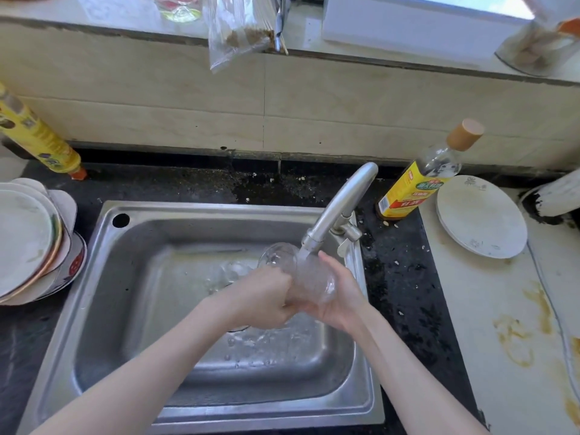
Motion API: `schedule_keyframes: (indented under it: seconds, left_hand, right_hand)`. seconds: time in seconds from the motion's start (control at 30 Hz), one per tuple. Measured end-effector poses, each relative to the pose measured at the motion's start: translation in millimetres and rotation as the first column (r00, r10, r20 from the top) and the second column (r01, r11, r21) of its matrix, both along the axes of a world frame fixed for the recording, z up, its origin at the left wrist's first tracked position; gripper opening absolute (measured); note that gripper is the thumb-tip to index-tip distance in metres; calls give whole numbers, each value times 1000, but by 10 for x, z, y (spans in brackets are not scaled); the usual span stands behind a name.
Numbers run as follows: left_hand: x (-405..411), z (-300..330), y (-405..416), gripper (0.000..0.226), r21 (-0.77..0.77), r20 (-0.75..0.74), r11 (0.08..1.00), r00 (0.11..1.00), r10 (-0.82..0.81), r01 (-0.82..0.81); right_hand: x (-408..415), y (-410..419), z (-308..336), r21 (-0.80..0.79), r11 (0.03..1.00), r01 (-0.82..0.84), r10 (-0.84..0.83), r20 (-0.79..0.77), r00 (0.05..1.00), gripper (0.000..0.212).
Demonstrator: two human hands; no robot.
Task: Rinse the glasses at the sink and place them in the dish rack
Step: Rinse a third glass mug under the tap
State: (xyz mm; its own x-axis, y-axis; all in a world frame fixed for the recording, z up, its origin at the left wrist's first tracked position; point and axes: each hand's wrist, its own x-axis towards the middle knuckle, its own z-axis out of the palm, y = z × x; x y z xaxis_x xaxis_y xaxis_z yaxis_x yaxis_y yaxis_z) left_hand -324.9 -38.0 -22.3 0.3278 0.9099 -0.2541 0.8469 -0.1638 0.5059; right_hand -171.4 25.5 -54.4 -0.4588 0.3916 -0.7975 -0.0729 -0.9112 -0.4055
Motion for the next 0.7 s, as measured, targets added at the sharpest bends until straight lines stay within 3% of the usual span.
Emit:
schedule_keyframes:
  seconds: [0.07, 0.13, 0.2, 0.27, 0.37, 0.43, 0.5, 0.6, 0.67, 0.7]
  left_hand:
    - [50, -46, -23, 28, -176, 237, 968, 947, 217, -178]
    - [102, -53, -26, 31, -198, 312, 940, 891, 330, -278]
    - [179, 24, -10, 28, -199, 219, 960, 946, 240, -198]
    - [230, 111, -33, 28, -118, 1, 993, 1000, -23, 23]
    - [185, 98, -106, 31, -2, -187, 979, 961, -202, 206]
    - [98, 105, -116, 29, 13, -100, 989, 985, -144, 146]
    - [30, 146, -102, 24, -68, 145, 996, 987, 67, -58]
    - [25, 185, -60, 10, -177, 437, 944, 837, 330, -279]
    - [70, 198, -60, 17, -322, 546, 849, 650, 528, -418]
    - [94, 200, -61, 17, -433, 589, 777, 508, 628, -458]
  right_hand:
    - [1, -32, -17, 67, 998, -3, 6, -54, 999, 44]
    - [-6, -97, -21, 117, 993, -20, 27, -65, 997, 54]
    - [-33, -125, -21, 131, 991, -33, 42, -67, 997, 45]
    - [-72, -111, -69, 72, 995, -68, 69, -8, 998, 36]
    - [-45, -73, -105, 50, 974, -222, 217, 87, 972, 43]
    - [9, -71, -88, 97, 964, -248, 246, 32, 969, 52]
    - [42, -101, -63, 161, 946, -281, 281, 22, 959, 66]
    - [47, -167, -104, 393, 844, -365, 312, 192, 930, 90]
    - [18, -204, -133, 498, 795, -347, 262, 235, 936, 88]
    - [3, -225, -137, 516, 801, -304, 224, 213, 951, 81]
